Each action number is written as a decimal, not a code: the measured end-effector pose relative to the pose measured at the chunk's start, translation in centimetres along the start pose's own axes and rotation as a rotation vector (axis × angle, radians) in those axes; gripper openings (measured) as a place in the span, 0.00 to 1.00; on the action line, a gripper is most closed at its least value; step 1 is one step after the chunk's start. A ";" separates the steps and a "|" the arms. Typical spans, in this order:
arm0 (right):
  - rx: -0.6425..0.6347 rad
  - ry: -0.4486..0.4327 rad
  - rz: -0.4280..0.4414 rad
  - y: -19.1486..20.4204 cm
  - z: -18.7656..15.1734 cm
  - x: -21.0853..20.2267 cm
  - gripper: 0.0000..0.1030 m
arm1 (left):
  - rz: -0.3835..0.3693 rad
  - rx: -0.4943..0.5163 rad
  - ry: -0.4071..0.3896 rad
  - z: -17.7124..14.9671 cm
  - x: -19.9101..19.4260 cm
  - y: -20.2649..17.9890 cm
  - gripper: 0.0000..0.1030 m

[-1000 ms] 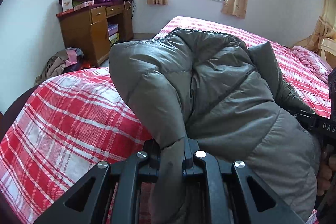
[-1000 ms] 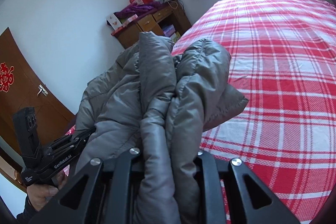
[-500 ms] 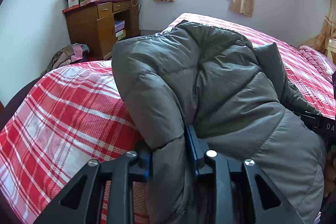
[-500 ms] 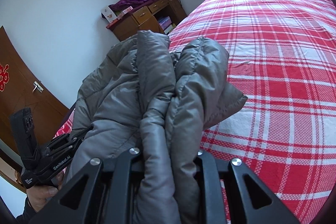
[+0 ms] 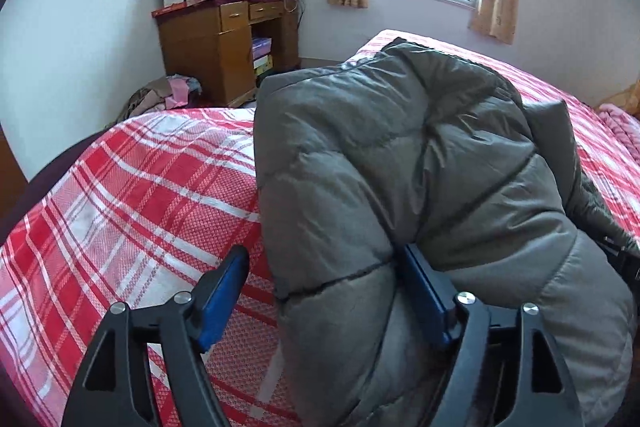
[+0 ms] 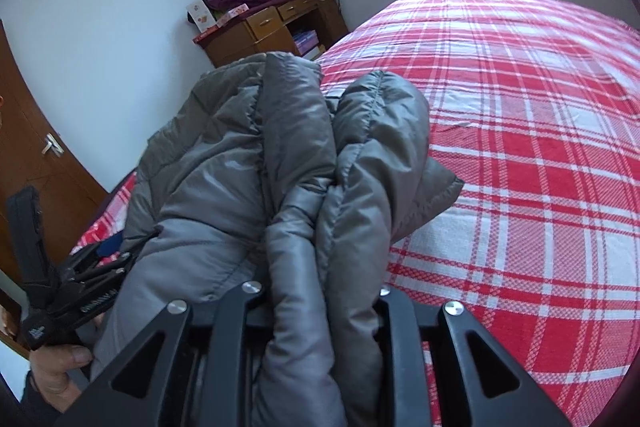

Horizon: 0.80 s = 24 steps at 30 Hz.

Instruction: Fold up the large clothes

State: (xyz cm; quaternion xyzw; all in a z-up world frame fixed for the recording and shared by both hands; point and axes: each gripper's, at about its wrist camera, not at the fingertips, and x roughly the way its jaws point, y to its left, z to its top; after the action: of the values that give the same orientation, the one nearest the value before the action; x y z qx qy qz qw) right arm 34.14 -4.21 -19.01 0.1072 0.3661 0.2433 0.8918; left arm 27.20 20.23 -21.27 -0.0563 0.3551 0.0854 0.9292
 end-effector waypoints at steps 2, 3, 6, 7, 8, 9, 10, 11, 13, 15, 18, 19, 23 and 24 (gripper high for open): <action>-0.011 -0.008 -0.028 0.1 -0.2 0.1 0.23 | 0.007 -0.004 0.003 0.0 0.2 0.0 0.79; -0.012 -0.010 -0.037 0.1 -0.4 0.1 0.24 | 0.008 -0.004 0.004 0.0 0.2 0.0 0.79; -0.007 -0.009 -0.044 0.0 -0.6 0.4 0.25 | 0.016 -0.009 0.011 0.1 0.6 0.3 0.83; -0.005 -0.008 -0.045 -0.1 -0.6 0.4 0.25 | 0.018 -0.011 0.013 0.1 0.8 0.3 0.84; -0.003 -0.006 -0.045 -0.2 -0.7 0.5 0.27 | 0.021 -0.014 0.016 0.1 0.9 0.3 0.85; -0.001 -0.002 -0.047 -0.3 -0.7 0.6 0.28 | 0.025 -0.016 0.017 0.0 1.0 0.3 0.86; 0.001 0.002 -0.050 -0.3 -0.8 0.8 0.30 | 0.033 -0.017 0.018 0.0 1.1 0.3 0.88; 0.007 0.006 -0.051 -0.4 -0.8 0.9 0.33 | 0.039 -0.019 0.017 0.0 1.1 0.2 0.89; 0.015 0.011 -0.056 -0.7 -1.0 1.1 0.34 | 0.049 -0.021 0.017 0.0 1.3 0.2 0.91; 0.012 0.007 -0.062 -0.7 -1.1 1.1 0.35 | 0.057 -0.024 0.018 0.0 1.4 0.3 0.92; -0.001 -0.003 -0.078 -0.3 -1.2 1.1 0.38 | 0.063 -0.024 0.016 -0.2 1.3 0.4 0.93; -0.005 -0.004 -0.081 -0.2 -1.3 1.1 0.38 | 0.067 -0.023 0.014 -0.2 1.4 0.4 0.93; -0.021 -0.006 -0.093 -0.1 -1.4 1.0 0.40 | 0.076 -0.020 0.010 -0.4 1.3 0.3 0.94; -0.022 -0.003 -0.094 -0.1 -1.4 1.1 0.40 | 0.079 -0.021 0.009 -0.5 1.4 0.3 0.95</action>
State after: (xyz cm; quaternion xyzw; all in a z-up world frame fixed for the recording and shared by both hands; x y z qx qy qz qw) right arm 33.88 -3.72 -20.66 0.0804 0.3668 0.2050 0.9039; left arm 27.84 20.58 -22.52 -0.0523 0.3603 0.1253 0.9229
